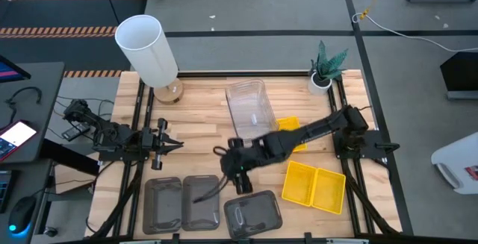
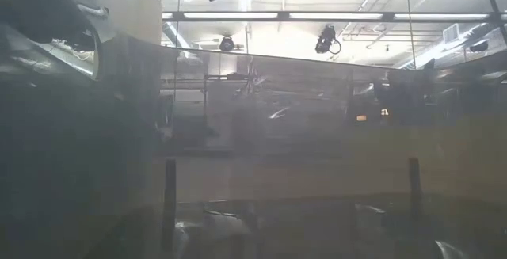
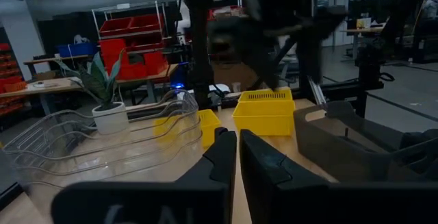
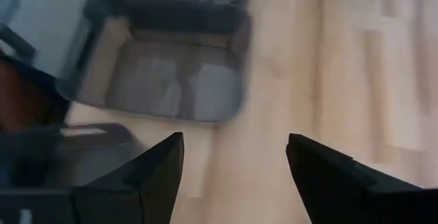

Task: Stack baskets by color
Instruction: Stack the right black bin on the top of the middle black bin

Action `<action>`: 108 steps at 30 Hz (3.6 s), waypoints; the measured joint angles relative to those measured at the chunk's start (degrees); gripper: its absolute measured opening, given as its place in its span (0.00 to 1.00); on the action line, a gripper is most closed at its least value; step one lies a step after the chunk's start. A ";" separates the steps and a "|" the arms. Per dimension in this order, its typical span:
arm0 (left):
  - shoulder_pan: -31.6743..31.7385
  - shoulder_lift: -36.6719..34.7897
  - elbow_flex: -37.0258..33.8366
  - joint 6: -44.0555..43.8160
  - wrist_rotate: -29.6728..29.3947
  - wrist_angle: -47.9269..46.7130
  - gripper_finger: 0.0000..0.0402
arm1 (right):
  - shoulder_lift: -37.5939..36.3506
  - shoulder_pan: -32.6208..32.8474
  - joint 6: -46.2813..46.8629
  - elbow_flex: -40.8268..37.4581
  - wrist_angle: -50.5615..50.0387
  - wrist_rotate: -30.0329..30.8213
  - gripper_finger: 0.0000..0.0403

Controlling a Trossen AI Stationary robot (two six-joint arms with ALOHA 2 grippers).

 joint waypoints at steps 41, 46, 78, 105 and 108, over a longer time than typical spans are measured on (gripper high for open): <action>0.01 -0.02 0.00 0.00 0.00 0.26 0.08 | 3.40 7.09 12.93 -7.07 1.06 -0.27 0.59; 0.01 0.00 0.00 0.02 0.00 -0.12 0.09 | 3.97 8.17 13.00 -9.41 1.17 -0.39 0.59; 0.00 0.00 0.00 0.00 0.00 0.01 0.08 | 4.73 5.33 0.24 -0.88 -13.59 3.46 0.02; -0.09 0.00 0.00 -17.16 0.14 2.67 0.07 | 4.61 -1.84 -22.04 11.17 -26.37 -1.89 0.01; -0.09 0.06 0.01 -21.05 0.17 3.59 0.06 | 4.39 -1.47 -23.46 8.67 -25.30 -1.96 0.01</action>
